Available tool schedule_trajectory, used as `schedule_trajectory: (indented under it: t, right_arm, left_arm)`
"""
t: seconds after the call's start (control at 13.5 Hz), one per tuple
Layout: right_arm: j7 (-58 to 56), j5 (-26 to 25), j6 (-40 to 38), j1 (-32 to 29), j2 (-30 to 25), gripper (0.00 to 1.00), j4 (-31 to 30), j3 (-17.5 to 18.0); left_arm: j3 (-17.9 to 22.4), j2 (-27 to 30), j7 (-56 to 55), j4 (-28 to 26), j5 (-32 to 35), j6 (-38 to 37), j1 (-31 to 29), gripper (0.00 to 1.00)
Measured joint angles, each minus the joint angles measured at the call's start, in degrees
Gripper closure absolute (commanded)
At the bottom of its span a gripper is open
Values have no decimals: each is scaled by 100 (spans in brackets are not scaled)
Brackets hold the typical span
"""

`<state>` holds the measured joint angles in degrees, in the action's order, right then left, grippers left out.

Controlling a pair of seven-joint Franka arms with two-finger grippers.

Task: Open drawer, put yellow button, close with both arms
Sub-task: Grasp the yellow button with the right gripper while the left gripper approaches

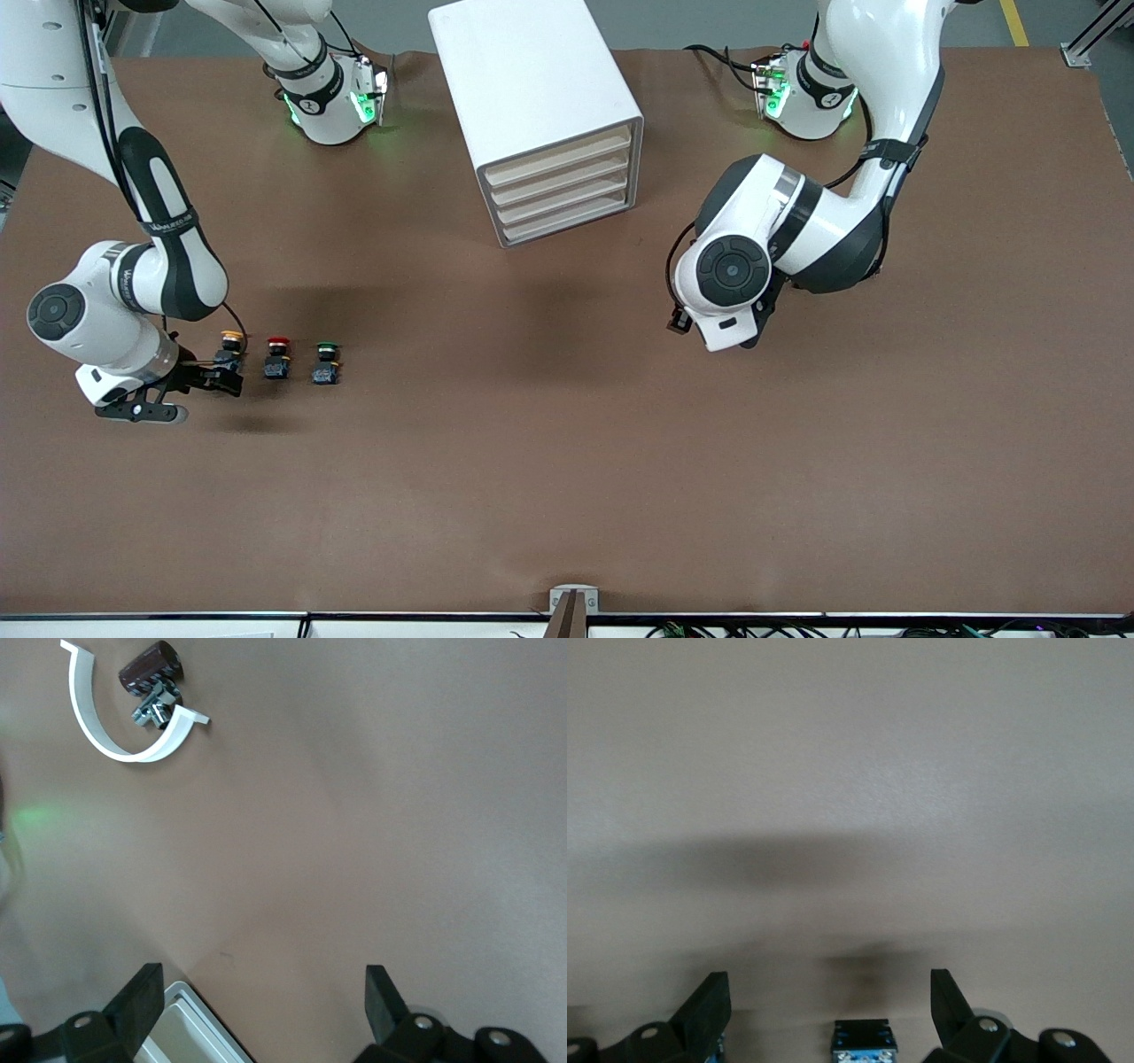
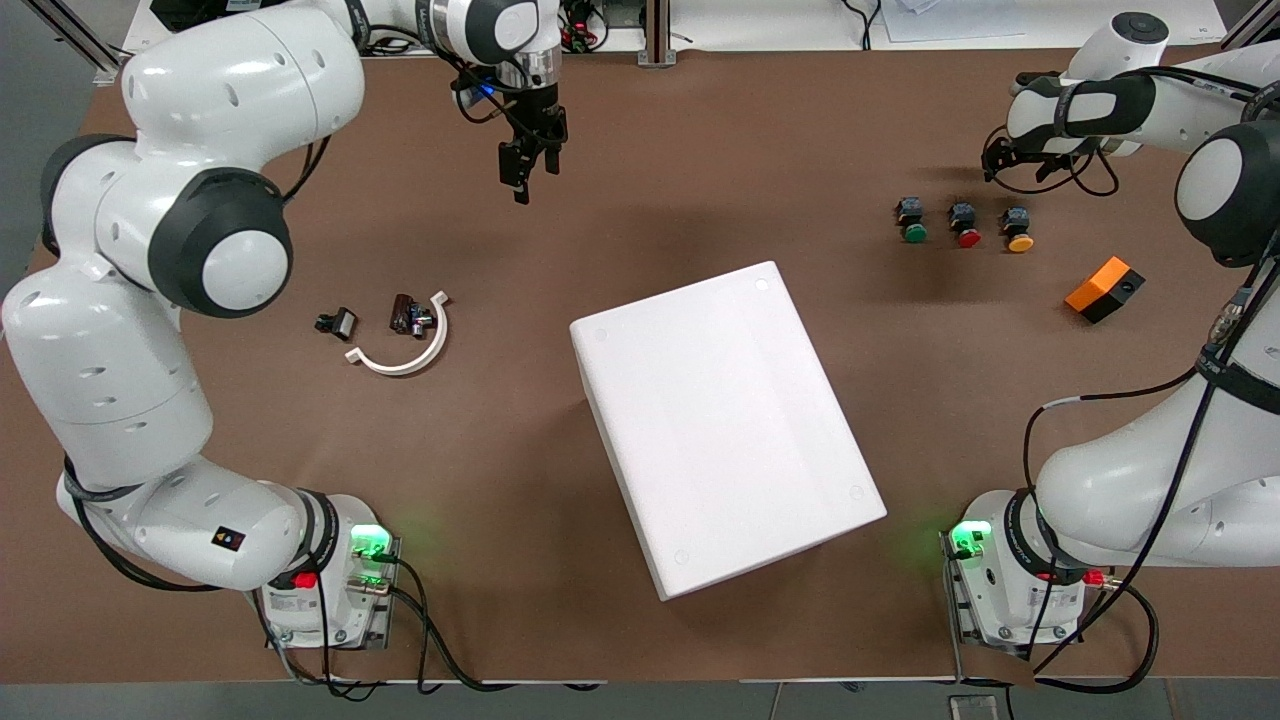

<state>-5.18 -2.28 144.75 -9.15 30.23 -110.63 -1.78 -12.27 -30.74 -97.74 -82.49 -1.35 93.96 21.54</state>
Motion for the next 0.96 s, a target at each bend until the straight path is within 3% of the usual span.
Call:
schedule_trajectory:
  t: [0.45, 0.96]
  right_arm:
    - [-327, 32, -145, -500, 6, 0, -230, 1]
    - [-317, 239, -140, -424, -41, 0, -484, 220]
  left_arm:
    - [33, -72, 2648, 136, 61, 348, -1, 0]
    - [107, -89, 5531, 144, 268, 906, -117, 0]
